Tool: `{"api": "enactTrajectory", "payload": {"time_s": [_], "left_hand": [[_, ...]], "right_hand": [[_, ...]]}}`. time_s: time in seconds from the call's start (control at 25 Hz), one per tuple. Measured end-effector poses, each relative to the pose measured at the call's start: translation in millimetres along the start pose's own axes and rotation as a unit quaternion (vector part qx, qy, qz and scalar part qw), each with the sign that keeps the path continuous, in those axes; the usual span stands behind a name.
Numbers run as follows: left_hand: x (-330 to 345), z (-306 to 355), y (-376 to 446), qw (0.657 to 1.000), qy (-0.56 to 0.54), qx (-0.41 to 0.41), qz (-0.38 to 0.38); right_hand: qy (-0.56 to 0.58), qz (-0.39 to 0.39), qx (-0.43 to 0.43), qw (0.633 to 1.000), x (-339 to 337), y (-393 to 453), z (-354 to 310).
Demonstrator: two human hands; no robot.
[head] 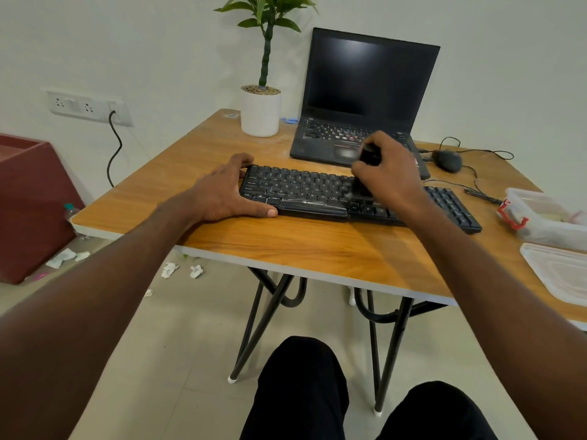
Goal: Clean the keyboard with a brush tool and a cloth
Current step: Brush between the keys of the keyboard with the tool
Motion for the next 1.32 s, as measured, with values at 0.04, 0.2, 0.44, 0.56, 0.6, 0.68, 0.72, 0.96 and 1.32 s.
{"api": "enactTrajectory", "payload": {"time_s": [0.04,0.2,0.44,0.56,0.6,0.68,0.72,0.96,1.32], "left_hand": [[-0.6,-0.5,0.1,1.0,-0.002,0.0,0.0],[-0.5,1.1,-0.5,1.0,-0.004,0.0,-0.003],[-0.6,0.7,-0.4,1.0,-0.016,-0.003,-0.001],[-1.0,-0.7,0.1,1.0,-0.028,-0.006,-0.001],[-1.1,-1.0,0.4,1.0,-0.03,-0.005,0.001],[-1.3,-1.1,1.1,0.999,-0.031,-0.004,0.002],[-1.4,-0.8,1.1,1.0,-0.031,-0.004,0.002],[-0.4,-2.0,1.8,0.999,-0.036,-0.006,-0.001],[-0.2,-2.2,4.5,0.999,-0.038,-0.005,0.001]], "right_hand": [[-0.048,0.024,-0.003,0.999,-10.2,-1.5,4.5],[-0.113,0.07,-0.02,0.991,-15.3,-10.9,0.3],[0.114,-0.008,-0.011,0.993,10.1,-13.3,-7.7],[0.031,0.0,0.005,1.0,-14.5,-12.0,13.2],[0.006,0.004,0.018,1.0,-24.2,-9.8,22.2],[-0.012,0.017,0.044,0.999,-39.7,-8.0,35.7],[-0.029,0.035,0.049,0.998,-45.4,-8.8,39.2],[0.011,0.016,0.013,1.0,-21.0,-15.3,19.1],[-0.162,0.047,0.038,0.985,-51.5,-14.1,40.1]]}}
Point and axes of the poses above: each hand's wrist, its own y-axis towards the middle knuckle, its own x-axis out of the palm, z = x × y, the point moved 10 cm from there along y, towards the middle knuckle, and after that the axes turned 1 degree about -x, right-handed, at the moved point
